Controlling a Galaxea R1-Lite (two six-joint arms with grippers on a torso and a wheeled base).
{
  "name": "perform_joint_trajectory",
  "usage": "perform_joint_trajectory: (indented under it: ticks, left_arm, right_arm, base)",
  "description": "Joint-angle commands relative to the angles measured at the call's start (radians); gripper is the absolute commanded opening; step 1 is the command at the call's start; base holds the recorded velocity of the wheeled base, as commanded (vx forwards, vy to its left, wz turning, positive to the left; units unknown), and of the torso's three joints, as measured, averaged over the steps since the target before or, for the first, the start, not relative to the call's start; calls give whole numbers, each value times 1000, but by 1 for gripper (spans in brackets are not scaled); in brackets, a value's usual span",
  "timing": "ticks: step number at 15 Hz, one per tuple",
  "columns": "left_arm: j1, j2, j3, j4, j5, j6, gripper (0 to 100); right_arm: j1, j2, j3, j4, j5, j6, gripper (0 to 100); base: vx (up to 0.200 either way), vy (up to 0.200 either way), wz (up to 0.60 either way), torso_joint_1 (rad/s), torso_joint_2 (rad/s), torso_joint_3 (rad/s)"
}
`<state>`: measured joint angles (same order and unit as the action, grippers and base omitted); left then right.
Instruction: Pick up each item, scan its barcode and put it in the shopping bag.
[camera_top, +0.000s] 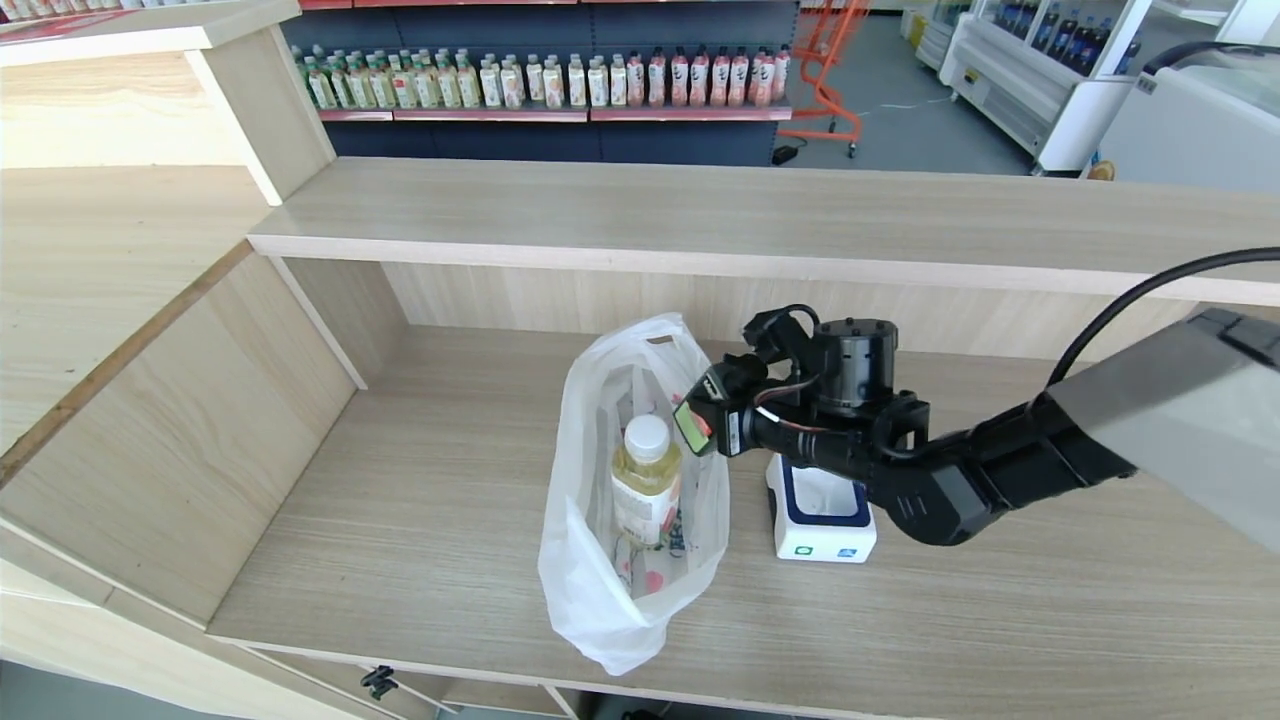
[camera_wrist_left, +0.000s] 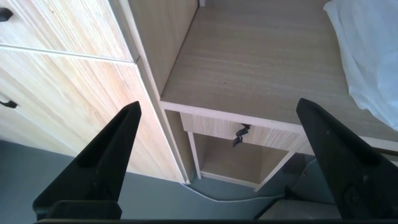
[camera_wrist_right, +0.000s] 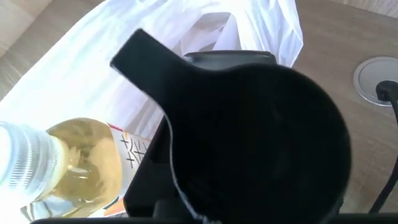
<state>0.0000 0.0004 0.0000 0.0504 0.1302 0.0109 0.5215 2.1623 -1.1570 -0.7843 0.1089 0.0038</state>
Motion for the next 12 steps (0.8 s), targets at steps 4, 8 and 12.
perform_joint_trajectory:
  ticks: [4, 8, 12]
  left_arm:
    - [0, 1, 0, 0, 2, 0, 100]
    - [0, 0, 0, 0, 0, 0, 100]
    - [0, 0, 0, 0, 0, 0, 100]
  right_arm:
    - [8, 168, -138, -18, 3, -41, 0]
    - [26, 214, -188, -18, 21, -42, 0]
    - [28, 228, -187, -18, 21, -44, 0]
  base:
    - [0, 0, 0, 0, 0, 0]
    - [0, 0, 0, 0, 0, 0]
    - [0, 0, 0, 0, 0, 0]
